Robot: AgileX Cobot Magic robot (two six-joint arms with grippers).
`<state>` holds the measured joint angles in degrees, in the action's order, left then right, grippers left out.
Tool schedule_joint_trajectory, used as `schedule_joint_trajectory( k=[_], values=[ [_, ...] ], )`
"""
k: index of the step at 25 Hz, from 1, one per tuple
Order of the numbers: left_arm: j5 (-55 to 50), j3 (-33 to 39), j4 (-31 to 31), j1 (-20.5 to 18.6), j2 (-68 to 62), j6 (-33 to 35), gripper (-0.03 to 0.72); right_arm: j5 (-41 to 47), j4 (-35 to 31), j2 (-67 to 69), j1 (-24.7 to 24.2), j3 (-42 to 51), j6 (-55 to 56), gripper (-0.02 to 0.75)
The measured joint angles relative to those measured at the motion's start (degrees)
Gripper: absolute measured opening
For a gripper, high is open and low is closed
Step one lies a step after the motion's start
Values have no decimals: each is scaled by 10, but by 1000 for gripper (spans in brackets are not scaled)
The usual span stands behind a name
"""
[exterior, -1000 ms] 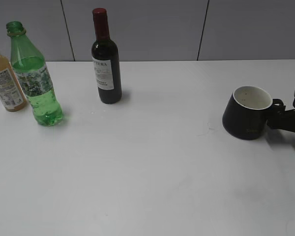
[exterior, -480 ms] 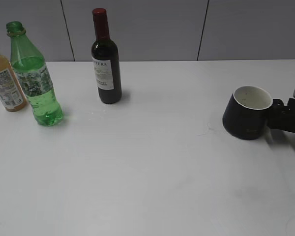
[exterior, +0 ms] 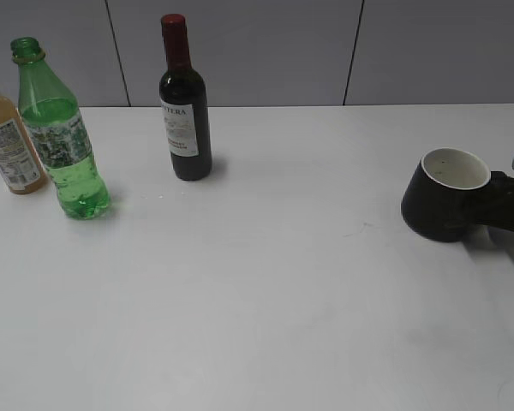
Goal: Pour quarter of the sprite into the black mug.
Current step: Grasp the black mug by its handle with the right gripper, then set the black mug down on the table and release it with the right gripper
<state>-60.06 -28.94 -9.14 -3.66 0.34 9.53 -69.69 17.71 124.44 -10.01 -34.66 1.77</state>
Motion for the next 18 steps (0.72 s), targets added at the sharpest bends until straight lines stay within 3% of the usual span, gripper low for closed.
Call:
schedule_joint_trajectory(
  k=[9,18],
  values=[
    [0,0,0,0,0,0,228,19,0,-30,0,23,-3,45],
    [0,0,0,0,0,0,228,32,46,-139,1,63,22,43]
  ],
)
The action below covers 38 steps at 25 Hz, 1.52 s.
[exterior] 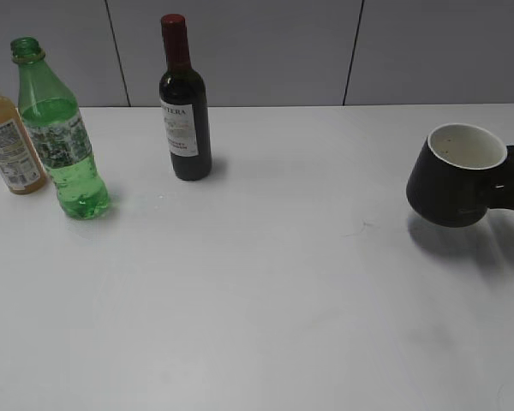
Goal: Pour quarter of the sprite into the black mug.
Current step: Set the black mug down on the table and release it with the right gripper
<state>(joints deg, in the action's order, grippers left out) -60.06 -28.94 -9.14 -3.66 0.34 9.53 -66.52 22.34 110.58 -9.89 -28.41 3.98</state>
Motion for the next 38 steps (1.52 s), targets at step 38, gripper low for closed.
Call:
schedule_joint_trajectory(
  k=[38],
  values=[
    [0,0,0,0,0,0,228,0,-66,106,411,-148,36,41]
  ],
)
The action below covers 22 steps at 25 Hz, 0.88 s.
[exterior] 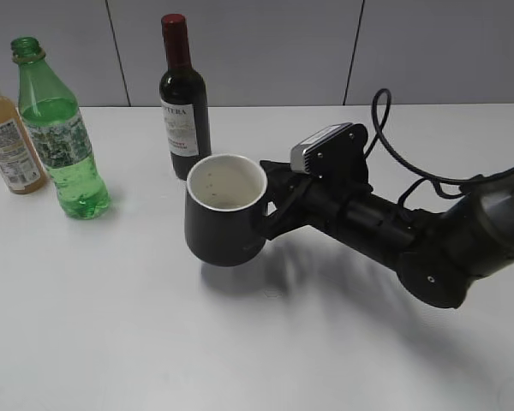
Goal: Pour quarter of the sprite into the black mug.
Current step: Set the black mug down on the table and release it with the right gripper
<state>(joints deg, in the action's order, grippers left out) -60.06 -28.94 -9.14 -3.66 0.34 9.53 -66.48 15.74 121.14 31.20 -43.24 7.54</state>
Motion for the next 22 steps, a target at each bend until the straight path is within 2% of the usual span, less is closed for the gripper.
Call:
schedule_joint_trajectory(
  k=[9,22],
  values=[
    [0,0,0,0,0,0,228,0,16,70,5,-49,7,40],
    [0,0,0,0,0,0,228,0,67,85,5,-55,22,39]
  ],
)
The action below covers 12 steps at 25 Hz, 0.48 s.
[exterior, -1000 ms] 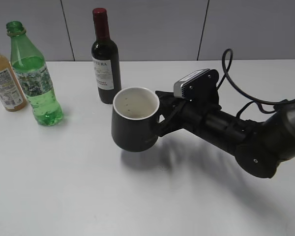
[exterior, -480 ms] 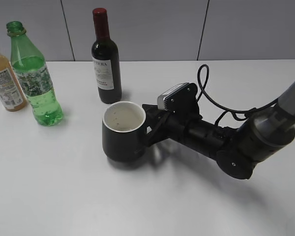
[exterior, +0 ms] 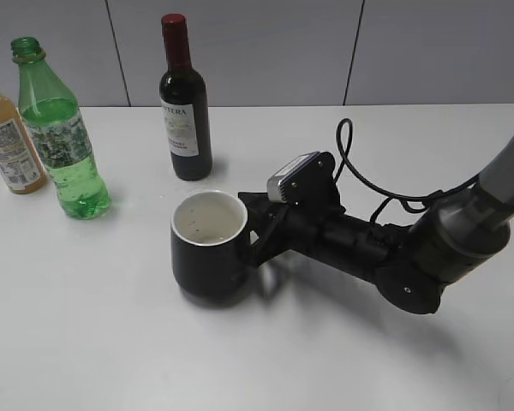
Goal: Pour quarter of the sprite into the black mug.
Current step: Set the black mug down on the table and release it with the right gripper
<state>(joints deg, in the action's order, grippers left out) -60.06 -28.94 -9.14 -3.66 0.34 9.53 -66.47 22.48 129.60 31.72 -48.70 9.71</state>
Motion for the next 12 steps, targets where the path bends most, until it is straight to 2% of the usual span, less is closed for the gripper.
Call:
schedule_joint_trajectory(
  k=[8,12],
  values=[
    [0,0,0,0,0,0,228,0,3,5,-1,1,-2,39],
    [0,0,0,0,0,0,228,-1,3,5,-18,24,-18,39]
  ],
)
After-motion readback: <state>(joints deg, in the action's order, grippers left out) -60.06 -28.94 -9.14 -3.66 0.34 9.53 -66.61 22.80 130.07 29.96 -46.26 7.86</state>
